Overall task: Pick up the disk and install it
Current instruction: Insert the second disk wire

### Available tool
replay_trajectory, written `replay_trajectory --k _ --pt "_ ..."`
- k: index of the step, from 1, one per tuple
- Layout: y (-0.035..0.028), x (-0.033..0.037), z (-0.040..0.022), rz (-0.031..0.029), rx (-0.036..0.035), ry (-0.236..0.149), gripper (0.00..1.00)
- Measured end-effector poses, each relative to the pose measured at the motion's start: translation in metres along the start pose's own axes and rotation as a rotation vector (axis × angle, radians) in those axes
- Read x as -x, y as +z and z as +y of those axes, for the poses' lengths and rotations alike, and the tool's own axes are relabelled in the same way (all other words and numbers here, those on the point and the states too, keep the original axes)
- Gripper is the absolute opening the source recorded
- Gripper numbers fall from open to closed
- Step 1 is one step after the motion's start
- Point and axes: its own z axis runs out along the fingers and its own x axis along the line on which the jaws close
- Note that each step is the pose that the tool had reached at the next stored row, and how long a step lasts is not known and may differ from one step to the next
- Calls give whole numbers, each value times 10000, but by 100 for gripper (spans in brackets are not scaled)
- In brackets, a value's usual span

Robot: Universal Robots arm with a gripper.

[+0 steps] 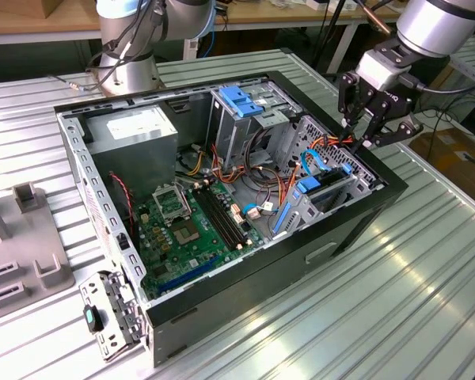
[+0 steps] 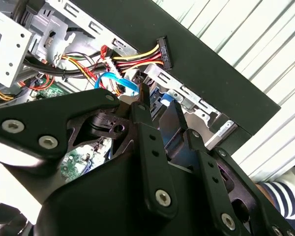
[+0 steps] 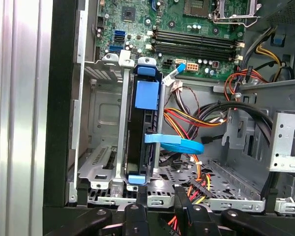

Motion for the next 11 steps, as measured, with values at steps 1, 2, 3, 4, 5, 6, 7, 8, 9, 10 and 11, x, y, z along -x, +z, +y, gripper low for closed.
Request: replay_trajectory --k 1,2,3,4,5,6,7,8,9,10,11 --pt "0 0 0 -1 1 -14 36" --pt "0 0 0 -7 7 -101 36" --pt "-1 0 0 -12 13 -209 36" --pt "-1 0 0 -26 25 -396 36" --pt "0 0 0 -38 34 -541 36" --pt "0 0 0 -52 46 -751 36" --pt "0 1 0 -64 57 -926 36" --pt "1 1 0 -90 79 -1283 36" --pt "2 0 0 -106 92 -1496 36" --pt "2 0 0 -117 102 -1662 36" --pt "4 0 0 -138 120 -1967 36"
